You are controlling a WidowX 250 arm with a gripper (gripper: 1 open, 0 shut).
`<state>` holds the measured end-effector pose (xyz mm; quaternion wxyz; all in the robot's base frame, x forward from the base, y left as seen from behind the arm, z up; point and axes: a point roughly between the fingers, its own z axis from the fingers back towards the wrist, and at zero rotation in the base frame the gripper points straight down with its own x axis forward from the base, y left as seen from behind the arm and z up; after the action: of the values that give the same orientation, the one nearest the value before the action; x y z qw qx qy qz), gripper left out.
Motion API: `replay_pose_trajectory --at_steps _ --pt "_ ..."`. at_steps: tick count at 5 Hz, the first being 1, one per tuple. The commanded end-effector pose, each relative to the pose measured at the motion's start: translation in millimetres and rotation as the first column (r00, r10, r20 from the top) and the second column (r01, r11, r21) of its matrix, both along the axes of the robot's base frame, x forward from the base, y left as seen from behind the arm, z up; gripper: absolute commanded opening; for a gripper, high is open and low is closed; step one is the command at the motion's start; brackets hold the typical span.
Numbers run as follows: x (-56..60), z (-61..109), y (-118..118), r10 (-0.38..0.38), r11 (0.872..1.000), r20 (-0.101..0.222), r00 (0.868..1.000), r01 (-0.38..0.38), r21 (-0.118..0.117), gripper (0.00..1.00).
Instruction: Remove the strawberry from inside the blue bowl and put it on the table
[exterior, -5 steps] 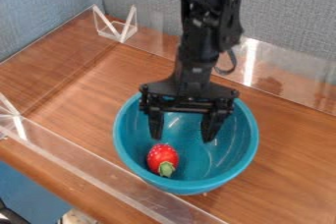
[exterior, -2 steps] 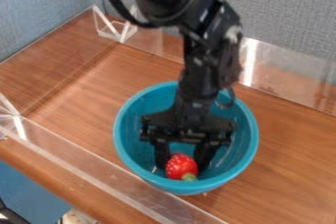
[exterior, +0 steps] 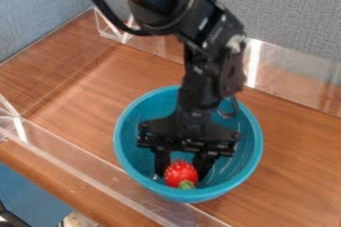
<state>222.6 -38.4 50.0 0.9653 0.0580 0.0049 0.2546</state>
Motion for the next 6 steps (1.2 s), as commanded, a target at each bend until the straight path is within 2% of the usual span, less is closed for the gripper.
replay_pose_trajectory --at_steps 1,3,4,5,6 --pt "-2.8 21.6 4 -0.023 1.0 0.05 0.998 0.023 -0.005 0.0" --pt "-9.4 66.5 3 0.073 0.997 0.081 0.994 -0.072 -0.01 0.0" --pt "3.5 82.5 28 0.196 0.981 0.113 0.974 -0.196 -0.015 0.0" --pt "23.3 84.2 63 0.329 0.944 0.126 0.936 -0.33 -0.013 0.0" --pt "27.5 90.1 76 0.306 0.951 0.143 0.941 -0.309 0.002 0.0"
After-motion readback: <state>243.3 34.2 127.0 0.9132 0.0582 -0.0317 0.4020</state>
